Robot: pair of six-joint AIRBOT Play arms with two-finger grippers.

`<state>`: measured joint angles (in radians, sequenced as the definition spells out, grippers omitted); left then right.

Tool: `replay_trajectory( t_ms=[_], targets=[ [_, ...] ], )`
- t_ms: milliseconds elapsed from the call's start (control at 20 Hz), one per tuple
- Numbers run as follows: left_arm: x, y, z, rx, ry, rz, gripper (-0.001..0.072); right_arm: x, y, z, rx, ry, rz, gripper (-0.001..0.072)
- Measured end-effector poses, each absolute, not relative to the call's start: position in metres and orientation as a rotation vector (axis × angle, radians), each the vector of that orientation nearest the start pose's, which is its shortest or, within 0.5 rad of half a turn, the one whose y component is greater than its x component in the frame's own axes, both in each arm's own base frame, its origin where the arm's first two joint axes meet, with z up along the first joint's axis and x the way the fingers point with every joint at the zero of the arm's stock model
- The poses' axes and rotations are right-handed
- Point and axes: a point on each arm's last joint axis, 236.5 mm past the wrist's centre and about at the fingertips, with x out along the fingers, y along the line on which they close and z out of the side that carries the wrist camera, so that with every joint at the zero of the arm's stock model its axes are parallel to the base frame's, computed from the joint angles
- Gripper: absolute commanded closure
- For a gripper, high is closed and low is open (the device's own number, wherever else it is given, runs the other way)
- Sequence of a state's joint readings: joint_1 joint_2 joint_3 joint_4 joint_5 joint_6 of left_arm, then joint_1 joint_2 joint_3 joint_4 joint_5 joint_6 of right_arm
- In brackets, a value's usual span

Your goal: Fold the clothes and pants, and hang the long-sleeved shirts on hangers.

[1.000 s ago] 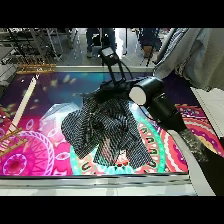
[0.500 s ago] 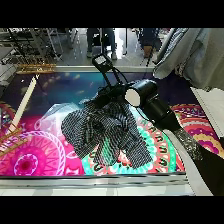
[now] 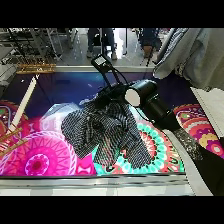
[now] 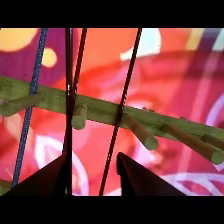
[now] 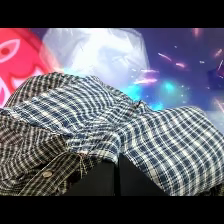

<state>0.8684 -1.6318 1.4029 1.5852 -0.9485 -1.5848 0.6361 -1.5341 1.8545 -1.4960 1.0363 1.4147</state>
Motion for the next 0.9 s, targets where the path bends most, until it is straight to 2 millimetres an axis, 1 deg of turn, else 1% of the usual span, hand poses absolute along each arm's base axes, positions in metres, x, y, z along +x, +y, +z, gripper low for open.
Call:
replay_trajectory(
  t_ms=[50,250,300,350,400,500,750,800,900],
  targets=[
    [0.316,0.377,-0.041,-0.510,1.095,0.778,0.0585,0.430,0.336,0.189,-0.316,0.667,0.712,0.0685],
    [0.319,0.378,-0.042,-0.517,1.087,0.778,0.0585,0.426,0.334,0.185,-0.325,0.692,0.712,0.0685],
    [0.319,0.378,-0.042,-0.517,1.086,0.779,0.0603,0.425,0.333,0.184,-0.327,0.699,0.712,0.0685],
    [0.319,0.378,-0.040,-0.515,1.083,0.779,0.0675,0.425,0.333,0.183,-0.328,0.701,0.712,0.0685],
    [0.320,0.379,-0.038,-0.512,1.076,0.781,0.0694,0.425,0.333,0.183,-0.328,0.702,0.713,0.0685],
    [0.321,0.380,-0.032,-0.508,1.064,0.781,0.0693,0.424,0.332,0.182,-0.330,0.708,0.713,0.0685],
    [0.324,0.383,-0.013,-0.485,1.026,0.785,0.0693,0.424,0.332,0.182,-0.332,0.709,0.712,0.0685],
    [0.325,0.384,-0.007,-0.473,1.017,0.783,0.0694,0.424,0.332,0.182,-0.333,0.708,0.711,0.0685],
    [0.329,0.385,0.016,-0.432,0.968,0.780,0.0694,0.424,0.332,0.182,-0.332,0.709,0.712,0.0685]
  ],
)
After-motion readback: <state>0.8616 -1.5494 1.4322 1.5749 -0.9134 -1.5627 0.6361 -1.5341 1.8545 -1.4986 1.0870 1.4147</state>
